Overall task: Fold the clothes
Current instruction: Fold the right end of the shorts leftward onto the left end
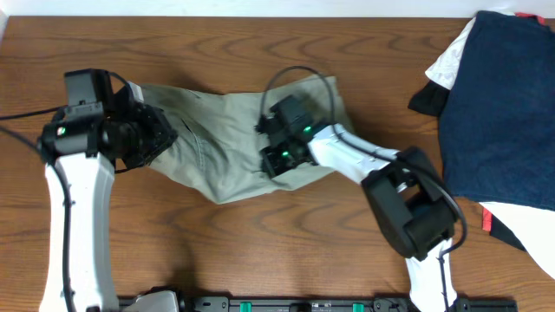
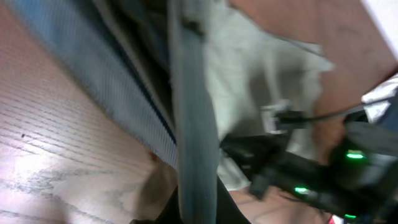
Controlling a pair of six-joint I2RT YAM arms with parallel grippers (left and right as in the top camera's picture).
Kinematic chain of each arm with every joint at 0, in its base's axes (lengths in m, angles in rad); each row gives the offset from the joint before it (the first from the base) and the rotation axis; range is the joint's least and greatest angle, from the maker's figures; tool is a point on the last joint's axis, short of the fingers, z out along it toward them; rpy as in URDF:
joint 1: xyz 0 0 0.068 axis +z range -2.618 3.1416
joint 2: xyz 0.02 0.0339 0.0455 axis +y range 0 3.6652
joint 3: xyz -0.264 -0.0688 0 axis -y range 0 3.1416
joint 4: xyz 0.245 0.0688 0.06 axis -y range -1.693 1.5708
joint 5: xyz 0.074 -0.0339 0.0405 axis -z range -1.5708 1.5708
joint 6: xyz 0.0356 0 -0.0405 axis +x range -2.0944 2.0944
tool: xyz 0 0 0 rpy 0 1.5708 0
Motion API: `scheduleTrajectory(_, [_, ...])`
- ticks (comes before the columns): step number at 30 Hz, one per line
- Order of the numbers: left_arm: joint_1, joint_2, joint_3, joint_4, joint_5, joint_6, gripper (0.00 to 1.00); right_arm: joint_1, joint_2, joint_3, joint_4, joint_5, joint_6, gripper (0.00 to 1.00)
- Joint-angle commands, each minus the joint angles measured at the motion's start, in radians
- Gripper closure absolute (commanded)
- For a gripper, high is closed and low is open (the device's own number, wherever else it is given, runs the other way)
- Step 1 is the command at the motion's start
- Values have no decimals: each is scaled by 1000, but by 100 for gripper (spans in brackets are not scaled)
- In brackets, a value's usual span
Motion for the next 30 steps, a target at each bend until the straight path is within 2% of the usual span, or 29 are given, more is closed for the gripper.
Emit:
scheduleTrajectory(1, [-13, -55, 16, 2, 18, -19, 94, 64, 79, -18, 5, -3, 40, 99])
scheduleTrajectory(8, [-14, -52, 16, 15, 15, -19, 94, 43, 2, 35, -53, -2, 26, 99])
scheduleTrajectory(17, [-14, -33, 16, 40, 15, -3, 94, -200, -211, 91, -249, 233, 13, 96])
scheduleTrajectory(24, [-24, -29, 16, 42, 16, -1, 94, -359, -176, 74, -349, 248, -32, 99])
scheduleTrajectory(30, [-108, -19, 16, 76, 16, -26, 94, -369, -105, 17, -336, 252, -47, 99])
